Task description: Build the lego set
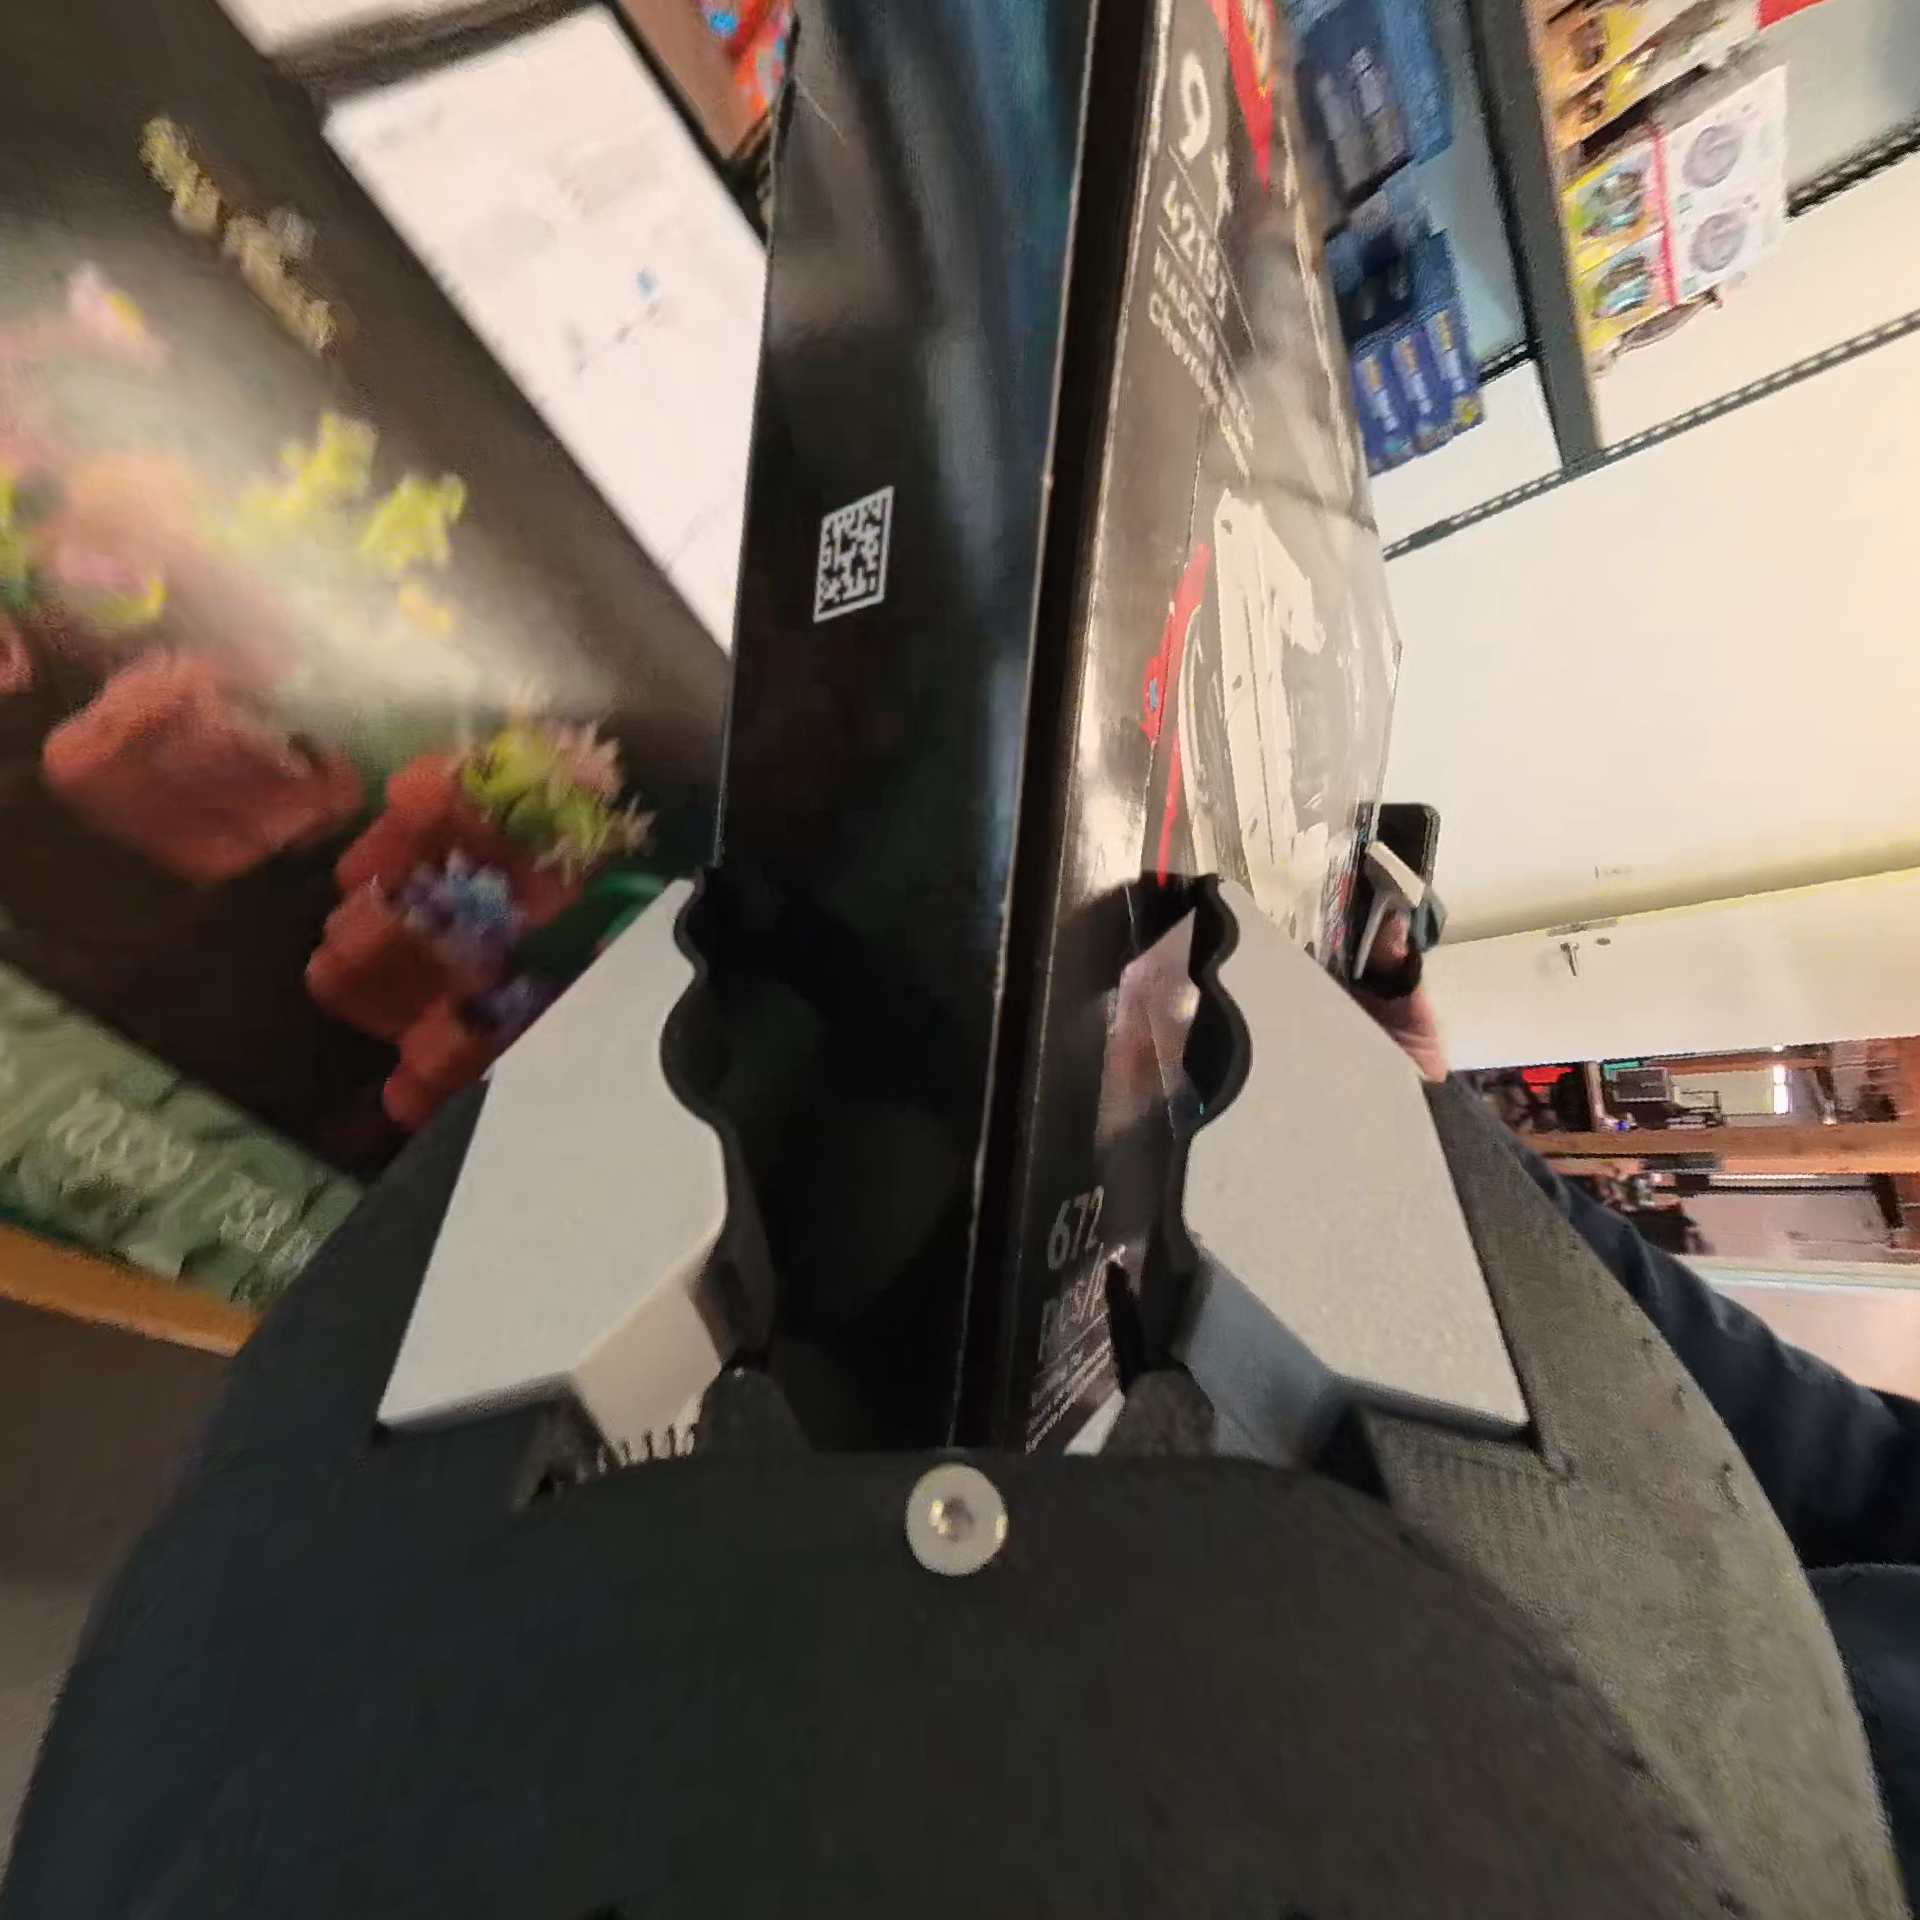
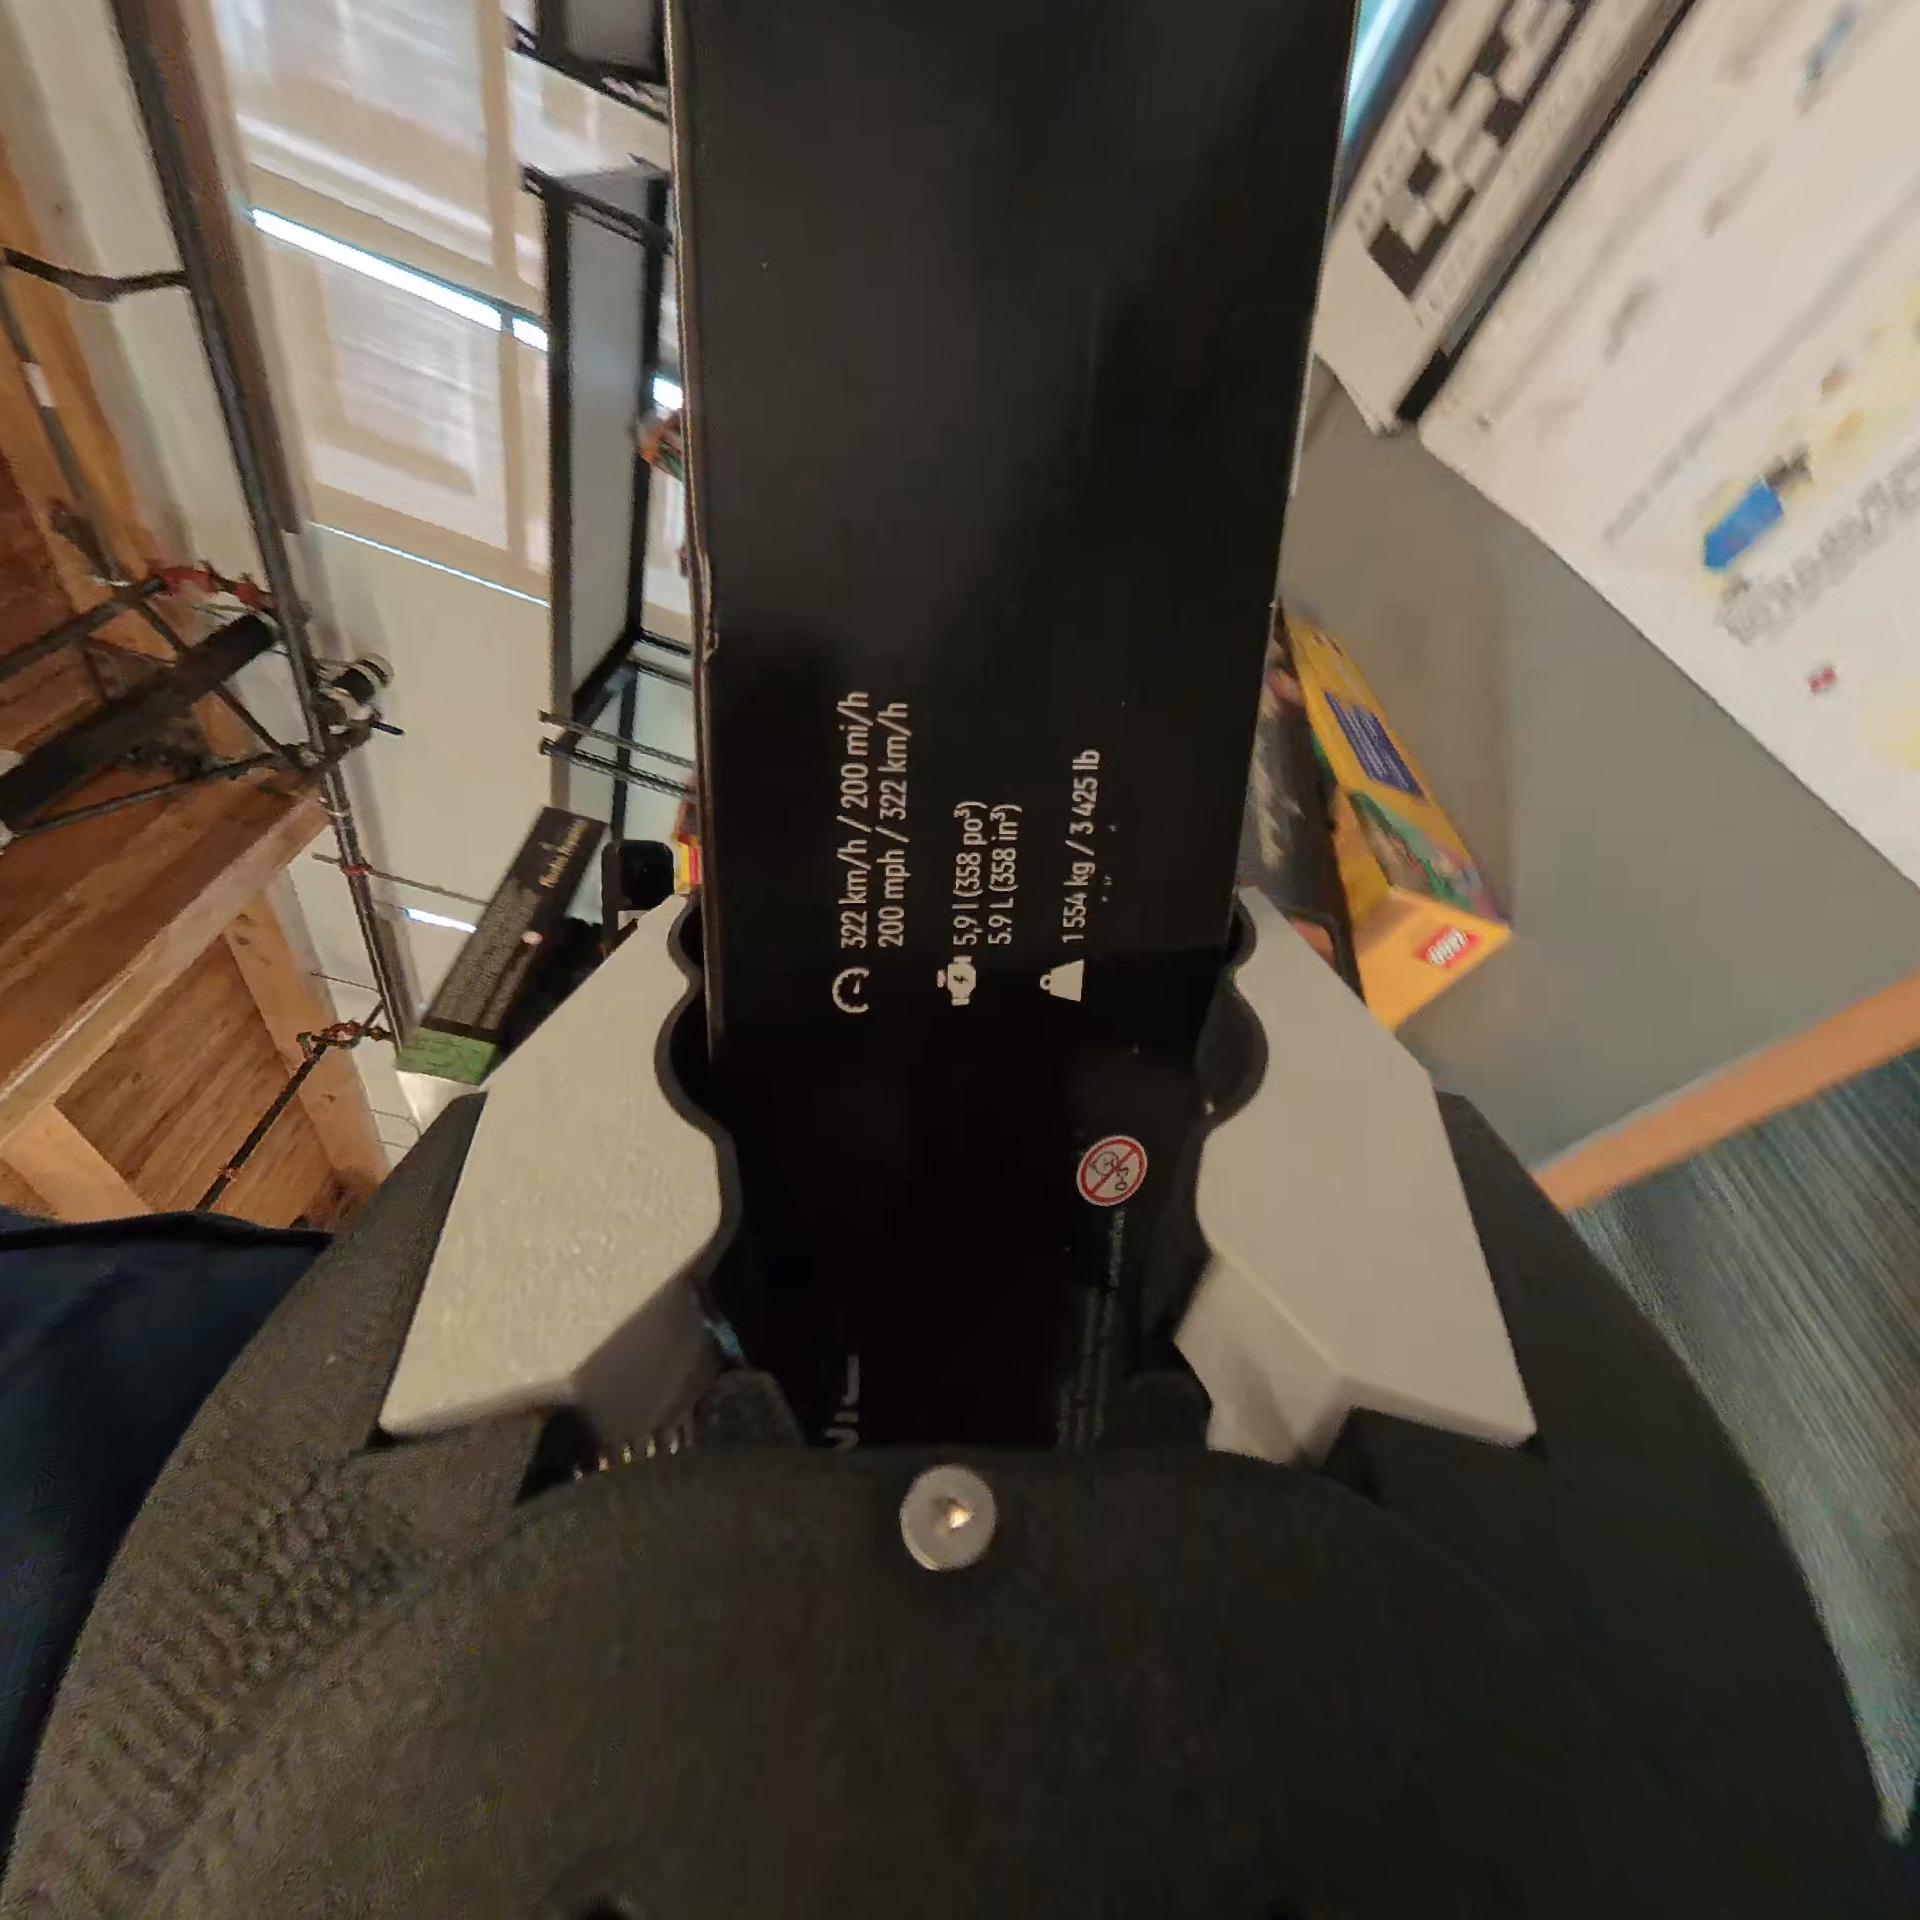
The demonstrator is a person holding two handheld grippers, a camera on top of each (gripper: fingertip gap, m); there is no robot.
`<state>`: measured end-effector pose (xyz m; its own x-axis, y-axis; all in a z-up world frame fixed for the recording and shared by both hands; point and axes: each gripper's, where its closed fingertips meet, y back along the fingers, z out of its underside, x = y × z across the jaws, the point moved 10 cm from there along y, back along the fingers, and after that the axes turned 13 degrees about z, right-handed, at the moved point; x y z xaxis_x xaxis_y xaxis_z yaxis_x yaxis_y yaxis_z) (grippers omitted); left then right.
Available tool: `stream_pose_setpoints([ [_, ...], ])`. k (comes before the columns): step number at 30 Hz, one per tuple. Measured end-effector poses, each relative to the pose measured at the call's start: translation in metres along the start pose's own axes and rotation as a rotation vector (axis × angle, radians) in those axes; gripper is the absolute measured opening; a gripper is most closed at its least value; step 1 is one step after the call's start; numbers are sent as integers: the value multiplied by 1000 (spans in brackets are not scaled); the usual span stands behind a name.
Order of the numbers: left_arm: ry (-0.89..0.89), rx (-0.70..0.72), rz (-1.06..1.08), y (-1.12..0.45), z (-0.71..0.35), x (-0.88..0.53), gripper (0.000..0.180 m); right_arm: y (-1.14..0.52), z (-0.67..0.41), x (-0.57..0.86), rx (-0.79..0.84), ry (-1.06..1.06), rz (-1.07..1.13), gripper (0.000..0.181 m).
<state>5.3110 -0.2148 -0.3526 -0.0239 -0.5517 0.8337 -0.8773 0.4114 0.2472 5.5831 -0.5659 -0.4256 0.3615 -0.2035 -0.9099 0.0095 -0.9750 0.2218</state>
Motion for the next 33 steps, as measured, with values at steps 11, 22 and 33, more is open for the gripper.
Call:
stream_pose_setpoints([
  [11,-403,189,85,33,-116,183,88,26,-100,-164,242,244,-258,95],
  [22,-657,428,-61,182,-140,313,88,-40,-113,-332,186,382,-555,95],
  [33,-639,669,-305,366,-88,341,89,-169,-33,-471,-91,414,-729,96],
])
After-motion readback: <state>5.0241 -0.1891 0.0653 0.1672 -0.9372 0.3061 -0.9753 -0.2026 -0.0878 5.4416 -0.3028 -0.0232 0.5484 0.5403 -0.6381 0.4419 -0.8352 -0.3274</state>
